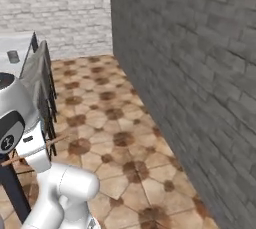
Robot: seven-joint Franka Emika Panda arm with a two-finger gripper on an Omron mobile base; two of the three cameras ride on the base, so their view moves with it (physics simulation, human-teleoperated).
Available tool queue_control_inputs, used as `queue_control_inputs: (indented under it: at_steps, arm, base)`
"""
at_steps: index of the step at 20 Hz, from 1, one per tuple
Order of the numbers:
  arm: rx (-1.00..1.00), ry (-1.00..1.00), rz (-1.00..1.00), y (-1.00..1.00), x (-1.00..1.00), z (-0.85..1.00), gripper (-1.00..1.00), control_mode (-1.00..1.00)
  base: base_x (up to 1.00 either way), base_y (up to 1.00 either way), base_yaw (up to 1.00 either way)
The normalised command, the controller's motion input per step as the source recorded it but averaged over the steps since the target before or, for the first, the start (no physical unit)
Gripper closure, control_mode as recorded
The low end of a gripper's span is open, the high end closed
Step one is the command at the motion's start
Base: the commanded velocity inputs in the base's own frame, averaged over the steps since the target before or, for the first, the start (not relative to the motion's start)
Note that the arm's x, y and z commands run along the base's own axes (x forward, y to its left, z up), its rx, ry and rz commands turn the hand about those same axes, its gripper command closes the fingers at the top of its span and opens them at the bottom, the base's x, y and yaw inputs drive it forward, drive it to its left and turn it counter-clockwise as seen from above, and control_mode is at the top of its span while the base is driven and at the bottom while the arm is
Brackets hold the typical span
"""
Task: Take a straw from the drawer in front and place it inside the glass cup on the dining counter.
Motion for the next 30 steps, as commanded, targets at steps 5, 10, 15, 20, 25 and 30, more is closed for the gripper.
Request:
queue_control_inputs:
  at_steps: [5,10,15,20,25,30]
  arm:
    - [0.00,0.00,0.00,0.00,0.00,0.00,1.00,1.00]
    - [0.00,0.00,0.00,0.00,0.00,0.00,1.00,1.00]
    - [0.00,0.00,0.00,0.00,0.00,0.00,1.00,1.00]
    - [0.00,0.00,0.00,0.00,0.00,0.00,1.00,1.00]
    - [0.00,0.00,0.00,0.00,0.00,0.00,1.00,1.00]
    - [0.00,0.00,0.00,0.00,0.00,0.00,1.00,1.00]
  base:
    - [0.88,-0.24,0.64]
    - [0.93,-0.27,0.62]
    - [0.88,-0.36,0.59]
    - [0.75,-0.61,0.51]
    - [0.43,-0.90,0.31]
    - [0.40,-0.95,0.24]
